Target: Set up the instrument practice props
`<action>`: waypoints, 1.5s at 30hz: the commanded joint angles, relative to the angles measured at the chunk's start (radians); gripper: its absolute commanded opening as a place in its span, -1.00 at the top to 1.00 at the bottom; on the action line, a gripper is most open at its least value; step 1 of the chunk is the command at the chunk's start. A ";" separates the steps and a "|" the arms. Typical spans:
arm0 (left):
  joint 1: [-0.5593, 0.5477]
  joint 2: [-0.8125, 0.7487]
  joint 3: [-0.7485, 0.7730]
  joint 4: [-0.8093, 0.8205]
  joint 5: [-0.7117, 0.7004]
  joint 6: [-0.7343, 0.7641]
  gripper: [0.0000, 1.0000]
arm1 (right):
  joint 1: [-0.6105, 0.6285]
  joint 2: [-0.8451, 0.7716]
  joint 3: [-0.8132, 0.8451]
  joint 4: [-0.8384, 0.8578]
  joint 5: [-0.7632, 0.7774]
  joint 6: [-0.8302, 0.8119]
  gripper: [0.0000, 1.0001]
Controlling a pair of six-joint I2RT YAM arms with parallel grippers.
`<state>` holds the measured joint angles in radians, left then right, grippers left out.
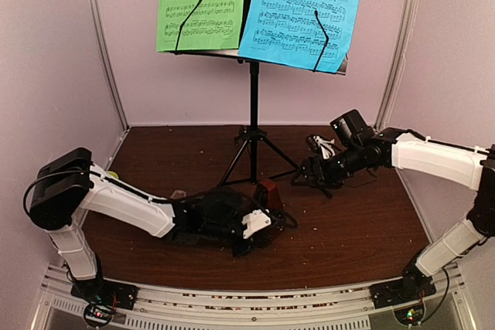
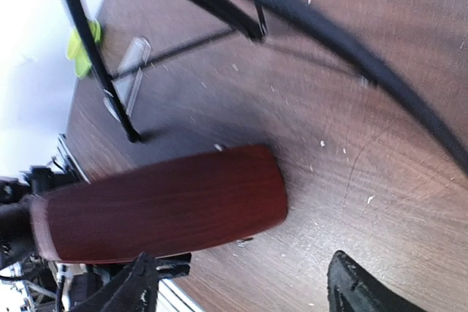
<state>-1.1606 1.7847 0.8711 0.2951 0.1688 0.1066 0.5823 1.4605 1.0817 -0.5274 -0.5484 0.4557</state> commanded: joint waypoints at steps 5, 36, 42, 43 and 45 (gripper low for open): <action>0.003 -0.348 -0.201 -0.003 -0.188 -0.118 0.29 | 0.087 -0.084 0.215 -0.204 0.185 0.205 -1.00; 0.237 -0.431 -0.083 -0.104 0.106 -0.246 -0.96 | 0.140 -0.301 -0.387 0.241 0.165 0.298 -0.84; 0.164 -0.396 0.013 -0.111 -0.003 -0.309 -0.96 | 0.140 -0.343 -0.466 0.296 0.259 0.254 -0.85; 0.157 -0.376 0.033 -0.124 -0.011 -0.318 -0.96 | 0.140 -0.346 -0.480 0.308 0.273 0.249 -0.83; 0.140 -0.335 0.070 -0.144 -0.023 -0.334 -0.96 | 0.141 -0.347 -0.505 0.342 0.288 0.250 -0.80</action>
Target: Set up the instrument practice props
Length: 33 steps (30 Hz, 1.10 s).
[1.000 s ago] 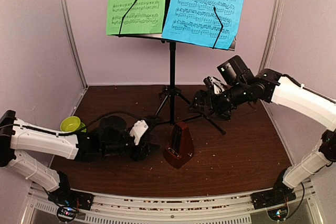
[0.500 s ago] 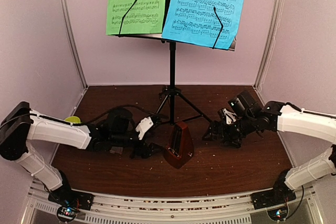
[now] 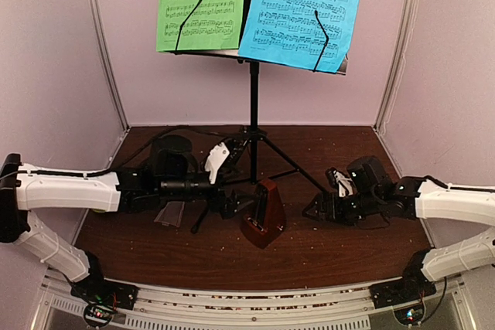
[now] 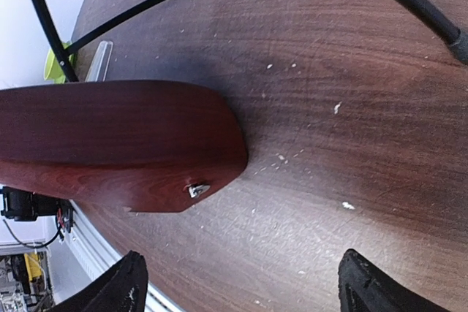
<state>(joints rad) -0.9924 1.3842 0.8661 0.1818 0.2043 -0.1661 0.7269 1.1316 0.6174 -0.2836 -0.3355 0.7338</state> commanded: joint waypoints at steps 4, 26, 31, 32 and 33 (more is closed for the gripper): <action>-0.054 0.126 0.119 -0.022 -0.105 -0.126 -0.96 | -0.002 -0.014 -0.076 0.163 0.085 -0.007 -0.76; -0.123 0.345 0.319 -0.125 -0.282 -0.012 0.06 | -0.002 0.017 -0.078 0.281 0.048 -0.094 -0.69; -0.151 0.268 0.384 -0.230 -0.372 0.062 0.43 | 0.003 -0.023 -0.100 0.338 0.047 -0.131 -0.63; -0.159 0.246 0.392 -0.246 -0.397 0.084 0.45 | 0.006 -0.030 -0.104 0.347 0.046 -0.134 -0.61; -0.167 0.231 0.399 -0.261 -0.421 0.108 0.47 | 0.005 -0.032 -0.107 0.354 0.044 -0.135 -0.59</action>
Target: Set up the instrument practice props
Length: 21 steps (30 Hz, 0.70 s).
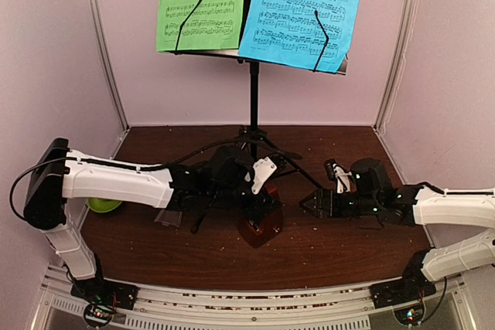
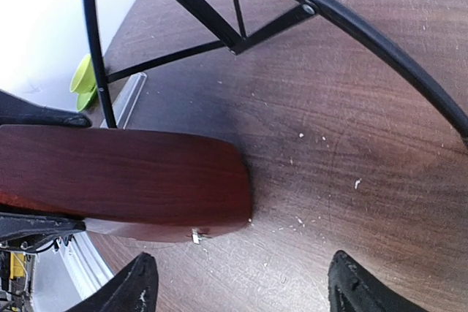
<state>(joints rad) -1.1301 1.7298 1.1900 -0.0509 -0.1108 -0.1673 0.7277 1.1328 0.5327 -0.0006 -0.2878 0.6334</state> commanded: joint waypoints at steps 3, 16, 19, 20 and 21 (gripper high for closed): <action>-0.052 -0.145 0.106 -0.091 -0.209 0.171 0.54 | 0.007 -0.028 -0.021 0.091 -0.027 -0.041 -0.53; -0.074 -0.256 0.198 -0.154 -0.317 0.289 0.65 | 0.072 0.067 -0.019 0.395 -0.236 -0.047 -0.05; -0.074 -0.271 0.222 -0.152 -0.299 0.290 0.67 | 0.090 0.113 0.020 0.415 -0.269 -0.058 -0.04; -0.074 -0.273 0.229 -0.151 -0.292 0.287 0.68 | 0.095 0.126 0.032 0.420 -0.280 -0.060 -0.04; -0.074 -0.274 0.235 -0.152 -0.285 0.282 0.68 | 0.100 0.140 0.048 0.427 -0.290 -0.062 -0.04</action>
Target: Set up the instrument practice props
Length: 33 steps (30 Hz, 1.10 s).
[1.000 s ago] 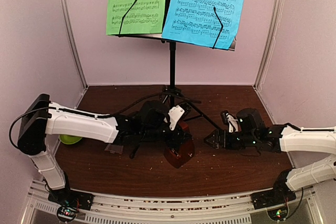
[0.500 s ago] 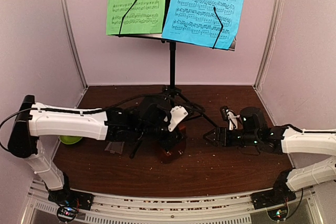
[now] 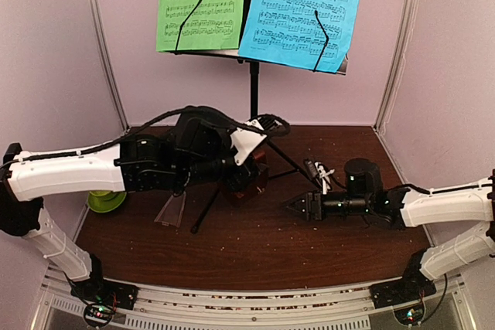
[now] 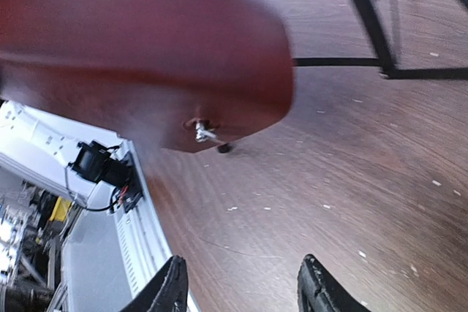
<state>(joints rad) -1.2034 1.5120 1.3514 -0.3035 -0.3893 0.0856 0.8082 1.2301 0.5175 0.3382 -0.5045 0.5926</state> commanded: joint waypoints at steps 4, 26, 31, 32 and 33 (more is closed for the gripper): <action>-0.001 -0.058 0.085 0.099 0.018 0.017 0.72 | 0.036 0.082 0.116 0.099 -0.097 -0.022 -0.01; -0.001 -0.064 0.090 0.159 0.073 0.038 0.82 | 0.046 0.164 0.188 0.132 -0.095 0.011 0.21; -0.001 -0.075 0.084 0.159 0.073 0.050 0.83 | 0.046 0.144 0.151 0.102 -0.087 0.007 0.21; -0.001 -0.077 0.083 0.158 0.073 0.055 0.84 | 0.046 0.138 0.140 0.096 -0.079 0.001 0.20; -0.001 -0.079 0.082 0.159 0.073 0.061 0.84 | 0.046 0.132 0.133 0.092 -0.074 -0.002 0.20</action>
<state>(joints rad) -1.2034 1.4963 1.3861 -0.2893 -0.3103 0.1074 0.8486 1.3933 0.6804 0.4400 -0.6029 0.6006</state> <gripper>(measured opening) 0.603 0.400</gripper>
